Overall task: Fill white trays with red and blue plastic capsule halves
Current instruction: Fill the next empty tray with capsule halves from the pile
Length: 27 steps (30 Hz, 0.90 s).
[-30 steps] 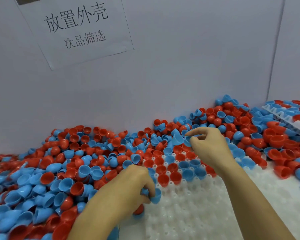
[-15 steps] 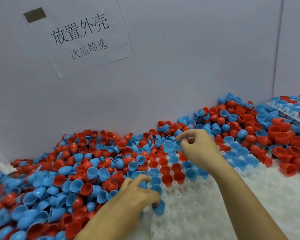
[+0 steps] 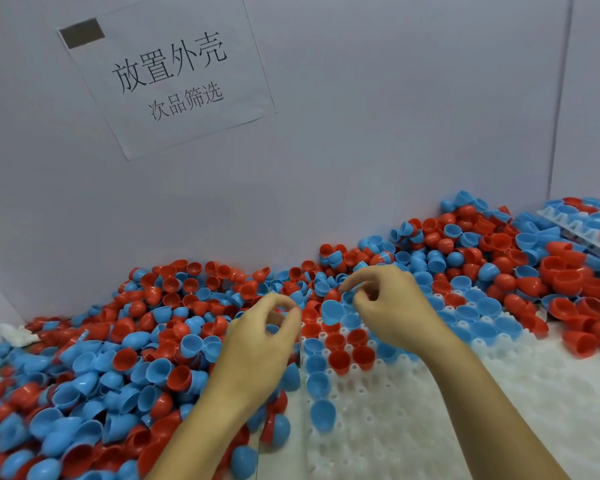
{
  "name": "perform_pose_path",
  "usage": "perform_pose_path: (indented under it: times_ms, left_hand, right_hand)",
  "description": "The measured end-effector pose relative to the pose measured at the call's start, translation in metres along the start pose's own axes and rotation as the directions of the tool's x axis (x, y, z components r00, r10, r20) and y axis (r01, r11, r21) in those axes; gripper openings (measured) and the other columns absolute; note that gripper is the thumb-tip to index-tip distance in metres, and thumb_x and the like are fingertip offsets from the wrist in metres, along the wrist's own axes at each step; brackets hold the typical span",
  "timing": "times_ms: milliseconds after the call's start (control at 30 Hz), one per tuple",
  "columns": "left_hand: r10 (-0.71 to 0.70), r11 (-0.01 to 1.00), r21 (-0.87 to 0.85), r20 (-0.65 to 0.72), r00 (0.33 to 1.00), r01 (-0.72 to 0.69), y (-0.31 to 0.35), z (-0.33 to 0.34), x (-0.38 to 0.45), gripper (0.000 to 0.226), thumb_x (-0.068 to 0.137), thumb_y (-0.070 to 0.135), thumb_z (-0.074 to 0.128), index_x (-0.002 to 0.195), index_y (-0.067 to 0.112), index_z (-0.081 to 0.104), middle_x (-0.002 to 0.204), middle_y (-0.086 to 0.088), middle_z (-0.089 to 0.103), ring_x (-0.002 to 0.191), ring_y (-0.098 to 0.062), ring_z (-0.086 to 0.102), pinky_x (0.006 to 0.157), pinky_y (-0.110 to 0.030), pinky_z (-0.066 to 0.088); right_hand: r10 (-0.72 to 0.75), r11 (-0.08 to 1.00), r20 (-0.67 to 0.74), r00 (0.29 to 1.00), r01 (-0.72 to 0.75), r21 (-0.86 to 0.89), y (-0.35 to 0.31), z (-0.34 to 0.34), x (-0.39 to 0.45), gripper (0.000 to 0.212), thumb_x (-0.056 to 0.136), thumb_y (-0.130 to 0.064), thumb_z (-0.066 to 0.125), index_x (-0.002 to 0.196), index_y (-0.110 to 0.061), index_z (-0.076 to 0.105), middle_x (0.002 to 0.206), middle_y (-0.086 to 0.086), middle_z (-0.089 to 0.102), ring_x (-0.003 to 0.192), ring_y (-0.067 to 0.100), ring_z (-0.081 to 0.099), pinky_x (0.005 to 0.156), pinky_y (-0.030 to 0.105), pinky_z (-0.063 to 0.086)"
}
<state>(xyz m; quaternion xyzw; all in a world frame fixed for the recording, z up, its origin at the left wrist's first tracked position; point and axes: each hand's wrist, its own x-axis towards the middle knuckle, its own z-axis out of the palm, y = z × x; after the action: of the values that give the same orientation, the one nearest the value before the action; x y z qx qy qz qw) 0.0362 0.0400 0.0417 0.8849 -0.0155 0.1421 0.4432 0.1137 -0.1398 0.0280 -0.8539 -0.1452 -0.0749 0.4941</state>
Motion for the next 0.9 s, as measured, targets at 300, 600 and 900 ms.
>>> perform_pose_path:
  times_ms: [300, 600, 900]
  left_hand:
    - [-0.300, 0.789, -0.589, -0.118, 0.947, 0.177, 0.001, 0.042, 0.008, 0.014, 0.098, 0.012, 0.062, 0.103, 0.017, 0.074, 0.093, 0.002, 0.078, 0.084, -0.013, 0.076, 0.069, -0.019, 0.059]
    - [-0.344, 0.781, -0.616, -0.293, 0.892, 0.099, -0.012, 0.048, 0.011, 0.013, 0.094, 0.013, 0.069, 0.095, 0.025, 0.074, 0.081, 0.013, 0.077, 0.078, -0.004, 0.075, 0.066, -0.017, 0.058]
    - [-0.265, 0.796, -0.595, -0.175, 0.948, 0.112, -0.010, 0.052, 0.012, 0.015, 0.099, 0.017, 0.062, 0.097, 0.024, 0.076, 0.088, 0.005, 0.078, 0.088, -0.010, 0.075, 0.082, -0.029, 0.060]
  right_hand:
    - [-0.179, 0.982, -0.069, 0.981, 0.174, -0.076, -0.013, 0.014, -0.002, 0.014, 0.095, -0.023, 0.064, 0.107, -0.029, 0.065, 0.090, -0.016, 0.060, 0.074, 0.000, 0.059, 0.058, 0.009, 0.046]
    - [-0.221, 0.964, 0.051, 0.974, 0.226, -0.143, -0.021, 0.029, -0.003, 0.011, 0.090, -0.032, 0.071, 0.092, -0.022, 0.076, 0.080, -0.014, 0.069, 0.071, 0.000, 0.064, 0.063, 0.011, 0.052]
    - [-0.164, 0.970, 0.008, 0.986, 0.162, -0.181, -0.017, 0.028, -0.003, 0.025, 0.090, -0.023, 0.073, 0.114, -0.027, 0.067, 0.078, -0.018, 0.060, 0.062, -0.001, 0.063, 0.057, 0.007, 0.052]
